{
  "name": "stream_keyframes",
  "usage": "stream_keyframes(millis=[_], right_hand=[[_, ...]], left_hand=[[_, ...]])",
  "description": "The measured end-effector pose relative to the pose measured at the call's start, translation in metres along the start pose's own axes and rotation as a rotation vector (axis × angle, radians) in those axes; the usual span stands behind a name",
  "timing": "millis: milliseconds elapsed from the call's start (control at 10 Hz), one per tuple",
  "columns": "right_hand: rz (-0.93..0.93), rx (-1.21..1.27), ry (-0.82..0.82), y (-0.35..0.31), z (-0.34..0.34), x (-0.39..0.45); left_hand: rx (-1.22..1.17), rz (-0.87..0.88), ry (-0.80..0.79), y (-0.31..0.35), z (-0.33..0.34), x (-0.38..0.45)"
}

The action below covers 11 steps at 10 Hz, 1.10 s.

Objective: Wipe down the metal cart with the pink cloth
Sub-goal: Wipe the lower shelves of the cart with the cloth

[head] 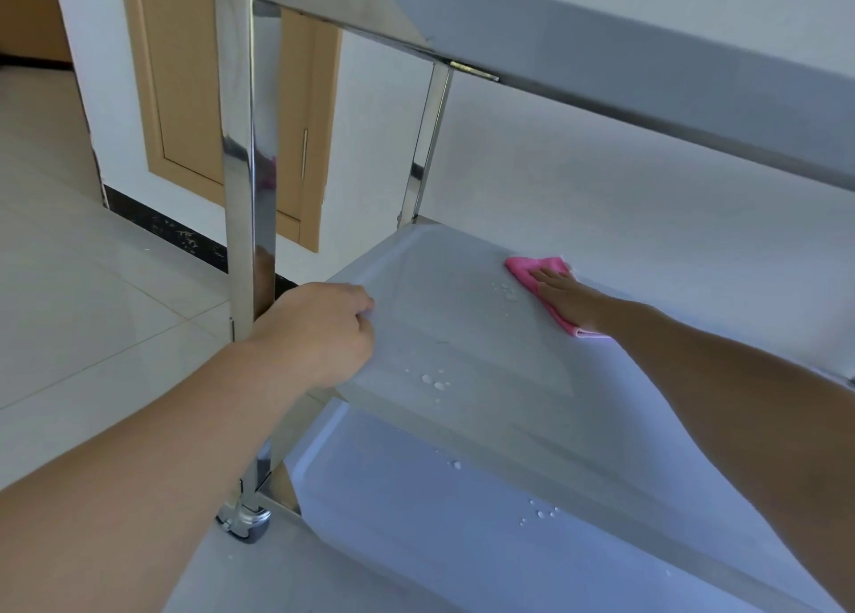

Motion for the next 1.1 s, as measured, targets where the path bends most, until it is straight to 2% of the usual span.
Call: stream_keyframes(millis=[100,300,400,500,800,900,1100], right_hand=[[0.045,0.264,0.122,-0.022,-0.005,-0.001],[-0.075,0.410,0.209,-0.080,-0.016,-0.020],[-0.161,0.326,0.127,-0.110,-0.028,-0.034],[-0.178,0.358,0.095,-0.134,-0.039,-0.047],[-0.129,0.475,0.030,-0.188,-0.062,-0.079],[-0.100,0.506,-0.010,-0.190,-0.067,-0.082],[-0.112,0.466,-0.010,-0.188,-0.066,-0.082]], left_hand=[[0.007,-0.001,0.007,0.001,0.000,0.000],[0.039,-0.005,0.016,0.009,-0.008,-0.002],[0.042,-0.003,0.024,0.011,-0.012,-0.004],[0.047,0.005,0.027,0.012,-0.013,-0.005],[0.007,0.042,0.052,0.015,-0.018,-0.007],[-0.068,0.093,0.054,0.018,-0.021,-0.009],[-0.312,0.385,0.122,0.009,-0.050,-0.042]])
Point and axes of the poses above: each hand's wrist, its own x-axis towards the middle knuckle, its own z-axis out of the palm, y = z × x, the point moved 6 cm from there along x, towards the middle knuckle, and after that the axes turned 11 degrees about y, right-handed, at the moved point
